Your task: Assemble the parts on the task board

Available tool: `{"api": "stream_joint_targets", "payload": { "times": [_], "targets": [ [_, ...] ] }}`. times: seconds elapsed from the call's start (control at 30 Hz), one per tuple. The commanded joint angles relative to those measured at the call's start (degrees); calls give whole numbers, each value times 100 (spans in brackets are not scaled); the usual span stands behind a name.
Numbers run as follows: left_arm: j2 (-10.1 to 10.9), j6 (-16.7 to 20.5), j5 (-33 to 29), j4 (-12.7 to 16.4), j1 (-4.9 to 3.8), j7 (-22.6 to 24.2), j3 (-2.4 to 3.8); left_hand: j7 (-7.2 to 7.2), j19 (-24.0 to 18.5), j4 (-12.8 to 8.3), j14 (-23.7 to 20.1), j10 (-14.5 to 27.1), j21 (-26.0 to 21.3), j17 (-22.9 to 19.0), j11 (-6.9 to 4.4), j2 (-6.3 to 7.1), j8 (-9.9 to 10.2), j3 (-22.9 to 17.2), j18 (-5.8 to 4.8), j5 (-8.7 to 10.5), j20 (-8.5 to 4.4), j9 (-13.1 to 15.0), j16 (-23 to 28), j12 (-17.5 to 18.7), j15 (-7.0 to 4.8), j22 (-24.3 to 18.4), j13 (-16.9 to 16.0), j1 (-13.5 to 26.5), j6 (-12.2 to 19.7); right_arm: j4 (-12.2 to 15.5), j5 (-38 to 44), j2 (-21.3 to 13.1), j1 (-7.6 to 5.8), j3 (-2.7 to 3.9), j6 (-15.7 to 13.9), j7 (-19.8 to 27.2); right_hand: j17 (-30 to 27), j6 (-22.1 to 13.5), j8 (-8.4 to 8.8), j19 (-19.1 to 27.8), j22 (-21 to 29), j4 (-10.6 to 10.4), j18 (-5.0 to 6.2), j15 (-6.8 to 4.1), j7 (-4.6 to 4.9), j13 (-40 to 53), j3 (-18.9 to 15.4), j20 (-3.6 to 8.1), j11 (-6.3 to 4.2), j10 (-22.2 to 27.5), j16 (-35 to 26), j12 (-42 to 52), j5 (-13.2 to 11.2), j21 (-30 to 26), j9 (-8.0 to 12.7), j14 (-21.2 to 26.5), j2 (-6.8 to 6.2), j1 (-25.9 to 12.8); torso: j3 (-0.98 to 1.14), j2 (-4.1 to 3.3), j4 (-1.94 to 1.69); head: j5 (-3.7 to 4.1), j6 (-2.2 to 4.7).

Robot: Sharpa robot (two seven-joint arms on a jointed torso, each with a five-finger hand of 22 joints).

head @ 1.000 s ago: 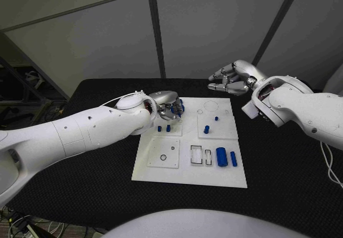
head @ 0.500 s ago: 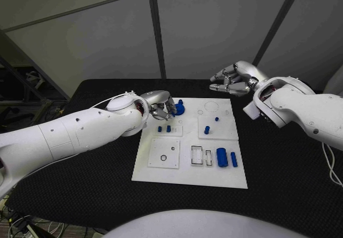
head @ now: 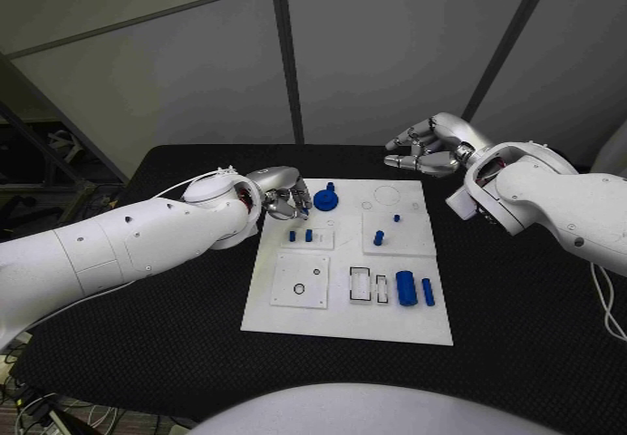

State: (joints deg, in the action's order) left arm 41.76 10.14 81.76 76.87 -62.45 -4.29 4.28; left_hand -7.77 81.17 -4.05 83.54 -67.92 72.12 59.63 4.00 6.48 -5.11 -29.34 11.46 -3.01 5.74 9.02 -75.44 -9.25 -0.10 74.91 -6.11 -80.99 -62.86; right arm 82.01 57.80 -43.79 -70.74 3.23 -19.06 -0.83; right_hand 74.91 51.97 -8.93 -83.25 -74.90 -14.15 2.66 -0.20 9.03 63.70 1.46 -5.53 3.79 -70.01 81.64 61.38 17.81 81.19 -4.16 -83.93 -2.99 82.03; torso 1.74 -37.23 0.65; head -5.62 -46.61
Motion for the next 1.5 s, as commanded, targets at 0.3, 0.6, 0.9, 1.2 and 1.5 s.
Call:
{"api": "stream_joint_targets", "payload": {
  "times": [0.3,0.6,0.9,1.2,1.5],
  "targets": [
    [-31,-268,-26,-53,-1,-137,5,-4,-36,0,-38,-47,-9,-30,17,53,29,-40,-726,9,-22,-13,-20,48,-18,444,3,49,-54,4,12,1,-7,2,18,37,440,38,-14,33,-97,19,49,-40,-2,6,3,9,9,0,-21,2,36,-11,6,-339,36,43,5,-6,4,21,-19],
    [-113,-387,-32,-145,3,-201,5,-5,-45,1,-45,-57,-25,-48,16,50,28,-42,-723,9,-22,-14,-12,52,-18,436,1,56,-62,3,12,3,-7,2,19,34,440,38,-14,33,-97,19,49,-40,-2,6,3,9,9,0,-21,2,36,-11,6,-339,36,43,8,-4,0,13,-29],
    [-161,-470,-50,-185,9,-228,4,-4,-46,0,-48,-66,-27,-53,14,47,26,-43,-722,10,-21,-15,-10,54,-18,437,-1,61,-70,6,12,1,-7,2,17,31,440,38,-14,33,-97,19,49,-40,-2,6,3,9,9,0,-21,2,36,-11,6,-339,36,43,5,-7,3,15,-41],
    [-194,-535,-52,-182,14,-228,4,6,-52,-1,-52,-93,-36,-57,7,54,23,-34,-720,12,-19,-17,-10,61,-21,436,-7,83,-91,5,12,0,-7,2,20,25,440,38,-14,33,-97,19,49,-40,-2,6,3,9,9,0,-21,2,36,-11,6,-339,36,43,6,-4,3,22,-69],
    [-213,-583,-52,-192,18,-272,4,26,-57,-6,-56,-142,-43,-62,-12,45,12,-28,-718,12,-22,-18,-12,65,-33,437,-19,100,-133,10,12,0,-8,2,20,21,440,38,-14,33,-97,19,49,-40,-2,6,3,9,9,0,-21,2,36,-11,6,-339,36,43,8,-4,2,21,-74]
  ]
}}
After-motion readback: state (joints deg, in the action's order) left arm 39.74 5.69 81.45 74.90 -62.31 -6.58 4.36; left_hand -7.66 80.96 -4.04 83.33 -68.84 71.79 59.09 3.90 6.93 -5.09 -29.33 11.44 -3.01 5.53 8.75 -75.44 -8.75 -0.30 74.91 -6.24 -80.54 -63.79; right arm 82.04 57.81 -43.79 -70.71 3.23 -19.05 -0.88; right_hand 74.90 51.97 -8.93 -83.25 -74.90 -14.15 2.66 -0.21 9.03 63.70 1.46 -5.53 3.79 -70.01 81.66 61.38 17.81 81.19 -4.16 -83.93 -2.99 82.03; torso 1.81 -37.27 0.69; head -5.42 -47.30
